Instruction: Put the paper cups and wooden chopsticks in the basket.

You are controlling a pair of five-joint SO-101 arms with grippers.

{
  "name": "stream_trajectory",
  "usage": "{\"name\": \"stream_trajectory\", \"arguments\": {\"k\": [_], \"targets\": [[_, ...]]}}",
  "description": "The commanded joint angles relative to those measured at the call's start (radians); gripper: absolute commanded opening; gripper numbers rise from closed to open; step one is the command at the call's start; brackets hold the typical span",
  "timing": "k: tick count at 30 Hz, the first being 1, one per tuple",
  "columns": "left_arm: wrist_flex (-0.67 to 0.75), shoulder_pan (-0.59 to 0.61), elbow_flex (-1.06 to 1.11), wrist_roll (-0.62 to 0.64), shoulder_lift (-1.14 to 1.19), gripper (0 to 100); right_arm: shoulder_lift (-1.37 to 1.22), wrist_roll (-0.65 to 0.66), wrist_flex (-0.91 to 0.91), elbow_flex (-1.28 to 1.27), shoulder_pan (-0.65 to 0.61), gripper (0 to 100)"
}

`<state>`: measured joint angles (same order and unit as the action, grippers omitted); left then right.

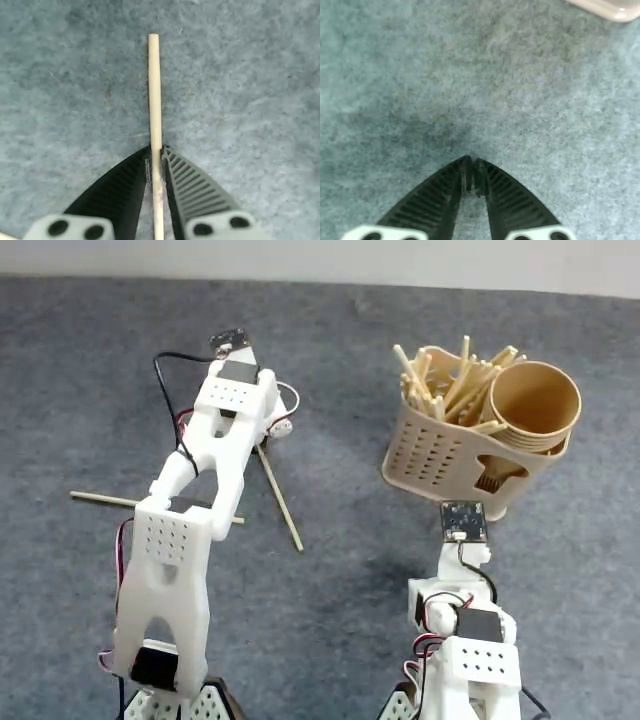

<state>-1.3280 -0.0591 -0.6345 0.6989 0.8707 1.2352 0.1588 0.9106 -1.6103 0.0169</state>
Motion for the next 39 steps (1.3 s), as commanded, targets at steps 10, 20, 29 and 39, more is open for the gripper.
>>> {"name": "stream_trajectory", "arguments": {"k": [10,20,29,39], "targets": [[-0.262,0.070,-0.170,-0.003,-0.162,1,-0.001,0.012,-0.022,-0.002,0.005,4.1],[-0.319,0.010,-0.363,-0.167,-0.291,1,-0.001,0.012,-0.022,-0.002,0.005,4.1],[-0.319,-0.085,-0.651,-0.181,-0.398,1,-0.001,0.012,-0.022,-0.002,0.005,4.1],[-0.152,-0.305,-1.030,-0.175,-0.437,1,-0.001,0.012,-0.022,-0.002,0.005,4.1]]}}
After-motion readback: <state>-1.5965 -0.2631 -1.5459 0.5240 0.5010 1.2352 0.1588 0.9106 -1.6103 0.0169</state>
